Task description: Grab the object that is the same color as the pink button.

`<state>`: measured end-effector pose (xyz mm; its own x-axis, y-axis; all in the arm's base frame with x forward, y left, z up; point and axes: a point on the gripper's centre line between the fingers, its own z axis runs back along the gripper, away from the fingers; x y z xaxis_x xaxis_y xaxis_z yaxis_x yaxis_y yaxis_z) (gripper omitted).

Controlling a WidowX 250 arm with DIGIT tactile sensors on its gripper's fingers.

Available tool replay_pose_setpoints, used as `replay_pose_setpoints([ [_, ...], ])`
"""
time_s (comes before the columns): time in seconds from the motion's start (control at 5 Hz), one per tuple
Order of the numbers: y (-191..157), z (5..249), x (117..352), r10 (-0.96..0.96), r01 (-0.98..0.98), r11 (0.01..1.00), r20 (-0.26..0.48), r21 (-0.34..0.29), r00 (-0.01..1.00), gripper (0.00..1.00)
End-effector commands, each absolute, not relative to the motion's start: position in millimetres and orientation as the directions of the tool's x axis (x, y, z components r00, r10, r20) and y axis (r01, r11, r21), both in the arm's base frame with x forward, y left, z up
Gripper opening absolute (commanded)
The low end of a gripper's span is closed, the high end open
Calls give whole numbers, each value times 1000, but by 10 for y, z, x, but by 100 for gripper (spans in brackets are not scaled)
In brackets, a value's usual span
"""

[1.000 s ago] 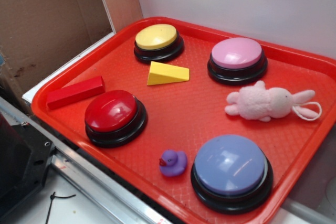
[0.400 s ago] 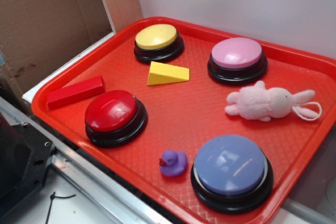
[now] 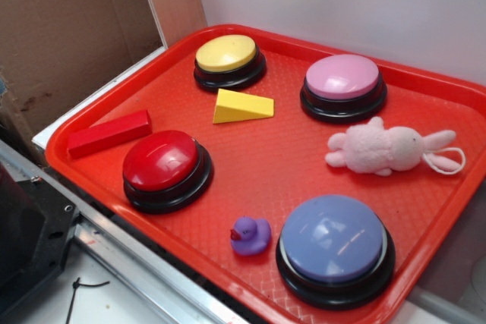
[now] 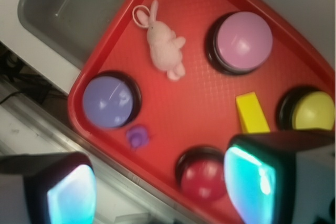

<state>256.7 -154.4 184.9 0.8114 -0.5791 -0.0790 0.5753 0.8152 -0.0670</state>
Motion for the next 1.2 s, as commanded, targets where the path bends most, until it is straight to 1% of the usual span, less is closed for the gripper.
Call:
replay_pose_setpoints([
  [0.0,-1858,1743,3062,-652,653,756,35,-46,757,100],
  [0.2,-1845,1410,2976,-675,674,737,-57,-36,735,100],
  [0.4,-1763,1052,2849,-688,690,723,-118,-34,716,100],
  [0.6,-1689,884,2795,-687,691,722,-157,-40,709,100],
  [0.8,-1697,750,2841,-687,689,723,-139,-40,713,100],
  [1.0,-1838,734,2969,-731,731,681,-98,-45,675,100],
])
